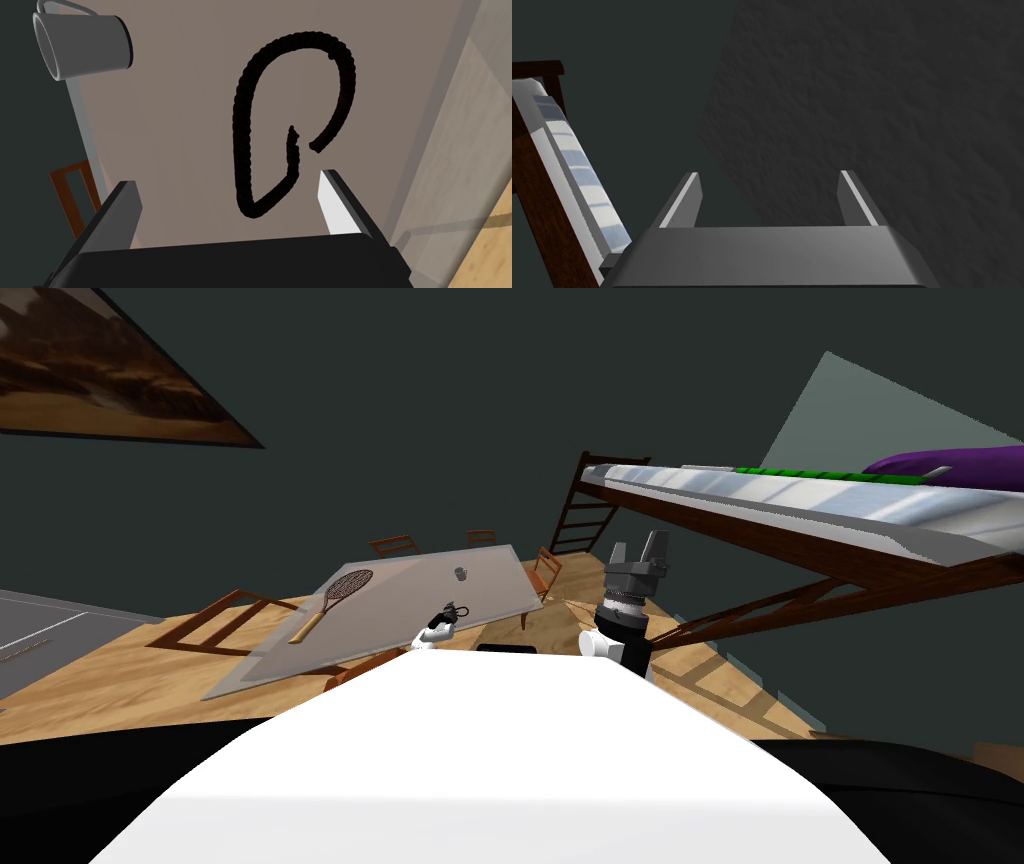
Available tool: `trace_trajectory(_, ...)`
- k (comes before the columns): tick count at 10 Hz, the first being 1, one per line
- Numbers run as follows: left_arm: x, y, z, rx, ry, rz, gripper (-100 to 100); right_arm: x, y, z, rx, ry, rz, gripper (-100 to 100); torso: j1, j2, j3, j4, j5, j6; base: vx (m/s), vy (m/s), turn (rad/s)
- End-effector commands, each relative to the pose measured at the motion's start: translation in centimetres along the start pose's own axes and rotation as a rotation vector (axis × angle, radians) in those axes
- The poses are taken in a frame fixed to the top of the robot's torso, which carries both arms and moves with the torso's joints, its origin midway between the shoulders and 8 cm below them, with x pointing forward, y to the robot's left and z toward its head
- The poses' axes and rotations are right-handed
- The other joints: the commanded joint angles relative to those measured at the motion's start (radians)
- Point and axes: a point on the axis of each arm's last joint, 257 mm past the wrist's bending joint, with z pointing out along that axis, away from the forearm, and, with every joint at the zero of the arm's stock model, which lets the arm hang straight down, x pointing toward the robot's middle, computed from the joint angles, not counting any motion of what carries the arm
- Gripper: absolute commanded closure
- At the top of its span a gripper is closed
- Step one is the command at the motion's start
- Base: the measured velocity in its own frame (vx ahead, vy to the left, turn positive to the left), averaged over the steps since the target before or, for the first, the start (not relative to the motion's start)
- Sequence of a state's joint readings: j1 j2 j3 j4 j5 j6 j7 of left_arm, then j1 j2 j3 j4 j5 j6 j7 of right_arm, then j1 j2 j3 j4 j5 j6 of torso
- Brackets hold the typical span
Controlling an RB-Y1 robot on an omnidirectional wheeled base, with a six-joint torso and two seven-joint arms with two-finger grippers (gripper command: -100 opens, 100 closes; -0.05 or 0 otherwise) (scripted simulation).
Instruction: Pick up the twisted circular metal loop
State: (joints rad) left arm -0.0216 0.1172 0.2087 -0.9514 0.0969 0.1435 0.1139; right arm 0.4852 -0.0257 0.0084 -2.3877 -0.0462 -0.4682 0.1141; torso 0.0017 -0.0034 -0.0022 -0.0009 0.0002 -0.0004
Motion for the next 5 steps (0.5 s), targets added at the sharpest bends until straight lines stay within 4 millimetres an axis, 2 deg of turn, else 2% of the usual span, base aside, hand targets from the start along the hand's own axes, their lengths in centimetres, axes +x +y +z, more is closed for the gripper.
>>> trace_trajectory(1,0.0,0.0,0.0,0.000,0.000,0.000,0,0.0,0.0,0.0,0.000,0.000,0.000,0,0.000,0.000,0.000,0.000,0.000,0.000,0.008,0.004,-0.001)
trace_trajectory(2,0.1,0.7,0.0,0.001,0.001,0.001,-100,0.0,0.0,0.0,0.000,0.000,0.000,0,-0.001,0.002,0.001,0.001,0.000,0.000,0.050,0.015,0.009)
trace_trajectory(5,0.2,1.9,-0.1,0.003,0.003,0.002,-100,0.0,0.0,0.0,0.000,0.000,0.000,0,0.001,-0.001,-0.001,0.000,0.000,0.000,0.083,0.033,0.006)
